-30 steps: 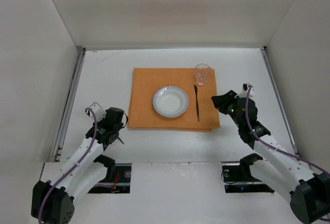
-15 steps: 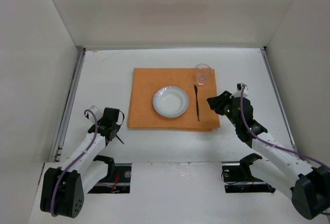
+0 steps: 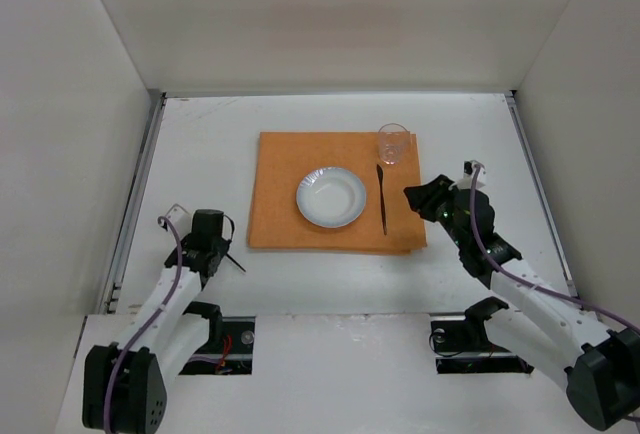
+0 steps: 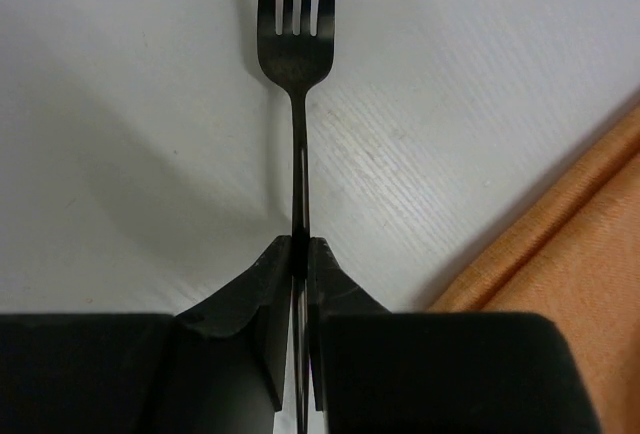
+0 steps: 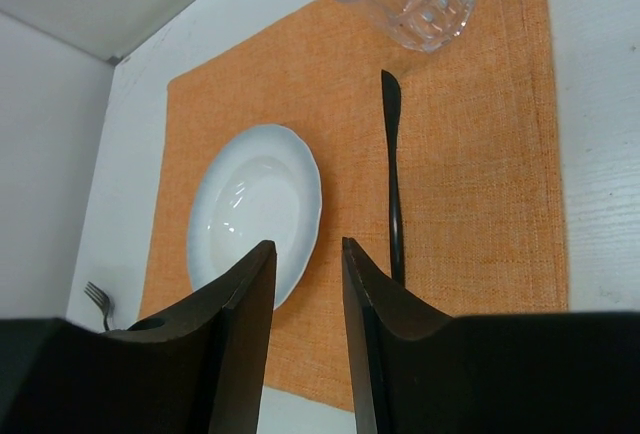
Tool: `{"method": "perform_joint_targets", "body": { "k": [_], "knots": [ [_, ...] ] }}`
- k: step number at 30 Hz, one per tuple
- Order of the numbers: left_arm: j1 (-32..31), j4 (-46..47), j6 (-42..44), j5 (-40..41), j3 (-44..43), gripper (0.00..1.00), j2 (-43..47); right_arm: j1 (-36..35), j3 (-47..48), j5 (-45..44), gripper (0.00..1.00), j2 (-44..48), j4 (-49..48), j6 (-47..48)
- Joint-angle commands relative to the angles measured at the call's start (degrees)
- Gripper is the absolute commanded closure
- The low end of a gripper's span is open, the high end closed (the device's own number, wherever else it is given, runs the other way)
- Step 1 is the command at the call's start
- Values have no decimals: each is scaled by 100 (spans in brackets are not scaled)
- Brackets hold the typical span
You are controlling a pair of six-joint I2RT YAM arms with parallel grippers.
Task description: Set the dinner table for one person
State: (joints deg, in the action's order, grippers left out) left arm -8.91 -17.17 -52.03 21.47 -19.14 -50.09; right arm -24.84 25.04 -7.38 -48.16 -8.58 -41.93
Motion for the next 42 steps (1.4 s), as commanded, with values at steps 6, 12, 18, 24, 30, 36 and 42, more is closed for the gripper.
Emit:
{"method": "perform_joint_targets", "body": {
  "k": [6, 12, 18, 24, 30, 36, 42],
  "knots": [
    [-492, 11, 429, 243, -985, 98, 194, -43, 247, -185, 61, -193, -302, 115],
    [-1643, 548, 1510, 216, -2496, 96, -1509, -51, 256, -238, 61, -273, -346, 106],
    [-2242, 671, 2530, 112, -3789, 96, -3303, -60, 239, -308, 56, -238, -355, 133],
    [-2444, 592, 2917, 6, -4212, 96, -4158, -78, 256, -317, 53, -369, -364, 150],
    [-2550, 548, 3216, 76, -4344, 95, -4562, -122, 265, -361, 52, -439, -381, 150],
    [-2550, 487, 3340, 252, -4450, 95, -4800, -166, 300, -361, 52, -598, -425, 150],
    [-2568, 311, 3375, 559, -4520, 95, -4958, -183, 282, -379, 52, -571, -425, 150]
  ]
}}
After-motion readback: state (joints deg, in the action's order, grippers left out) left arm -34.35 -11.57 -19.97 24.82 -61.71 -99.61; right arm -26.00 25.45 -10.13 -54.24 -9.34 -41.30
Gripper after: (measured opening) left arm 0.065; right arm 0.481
